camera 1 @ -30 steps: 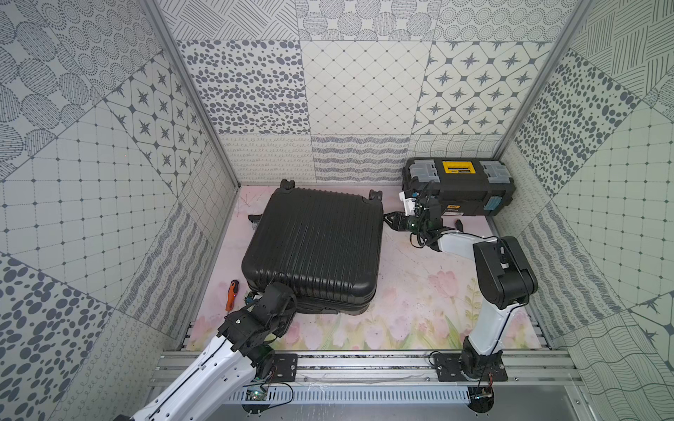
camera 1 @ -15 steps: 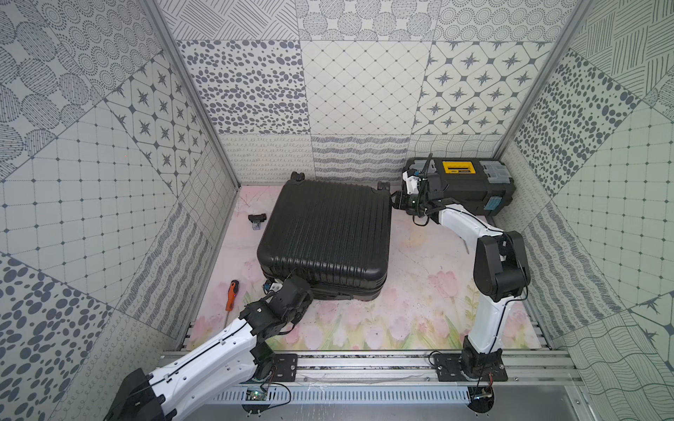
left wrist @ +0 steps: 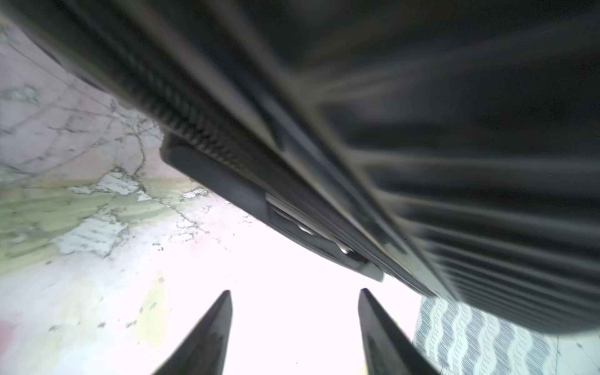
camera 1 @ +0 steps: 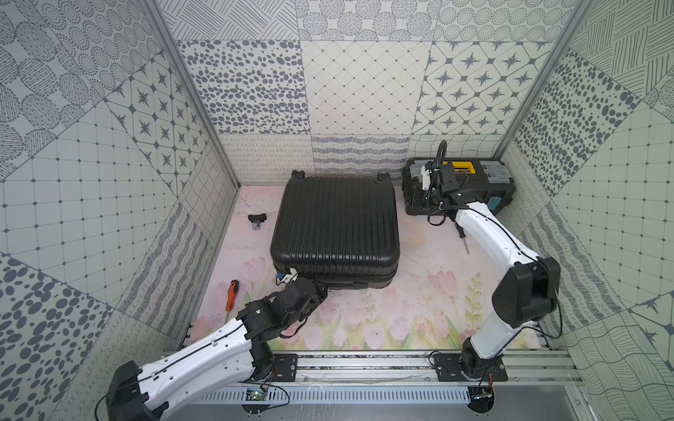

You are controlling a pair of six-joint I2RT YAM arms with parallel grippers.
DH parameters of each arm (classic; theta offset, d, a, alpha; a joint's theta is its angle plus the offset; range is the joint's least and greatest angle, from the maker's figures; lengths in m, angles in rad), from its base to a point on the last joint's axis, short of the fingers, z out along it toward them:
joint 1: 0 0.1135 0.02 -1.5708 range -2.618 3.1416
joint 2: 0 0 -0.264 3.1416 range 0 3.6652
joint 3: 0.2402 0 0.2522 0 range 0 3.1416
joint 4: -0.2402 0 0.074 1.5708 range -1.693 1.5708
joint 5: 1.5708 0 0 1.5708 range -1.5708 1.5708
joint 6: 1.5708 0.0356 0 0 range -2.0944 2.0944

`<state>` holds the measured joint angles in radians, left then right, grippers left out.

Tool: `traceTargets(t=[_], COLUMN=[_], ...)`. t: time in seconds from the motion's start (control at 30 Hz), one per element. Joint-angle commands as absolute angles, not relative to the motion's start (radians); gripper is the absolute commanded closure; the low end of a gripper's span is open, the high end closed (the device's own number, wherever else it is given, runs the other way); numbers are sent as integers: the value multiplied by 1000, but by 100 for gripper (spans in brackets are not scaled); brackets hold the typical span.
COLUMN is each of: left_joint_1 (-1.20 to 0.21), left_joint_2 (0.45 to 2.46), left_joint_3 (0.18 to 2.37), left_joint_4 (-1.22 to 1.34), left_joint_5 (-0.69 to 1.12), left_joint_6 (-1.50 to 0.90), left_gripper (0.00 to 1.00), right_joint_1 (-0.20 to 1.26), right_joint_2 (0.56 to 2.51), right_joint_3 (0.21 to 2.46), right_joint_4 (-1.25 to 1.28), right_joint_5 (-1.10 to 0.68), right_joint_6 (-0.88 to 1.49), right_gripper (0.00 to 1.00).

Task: Open the suitcase zippers
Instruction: Move the suitcase to the center of the board.

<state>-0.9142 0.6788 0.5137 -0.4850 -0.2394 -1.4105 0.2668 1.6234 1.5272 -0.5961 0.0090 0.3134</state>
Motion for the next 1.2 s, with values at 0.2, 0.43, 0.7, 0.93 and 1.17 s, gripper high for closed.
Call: traceTargets(t=[0.2,0.43,0.7,0.93,1.17], left_joint_1=[-906,-341,-4,84,134], left_joint_2=[675,718,775,796,985], left_joint_3=[932,943,772,649,486], left_joint_4=[-1402,-1180,-1008,-770,-321], left_joint_5=[-566,-264,-47,14,218], left_joint_6=[-1185,-814,-907,-1020,-1139], left_gripper=[88,100,100,100,100], right_joint_1=[276,281,282,297,305], right_joint_2=[1247,1117,1026,973,973], right_joint_3=[1118,881,670,554,552], right_joint_4=[-512,-455,-372,-291,-338], right_joint_5=[-170,-269,-365,-488,-437], right_joint_6=[484,576,687,711,690], right_gripper=[100,100,100,100,100])
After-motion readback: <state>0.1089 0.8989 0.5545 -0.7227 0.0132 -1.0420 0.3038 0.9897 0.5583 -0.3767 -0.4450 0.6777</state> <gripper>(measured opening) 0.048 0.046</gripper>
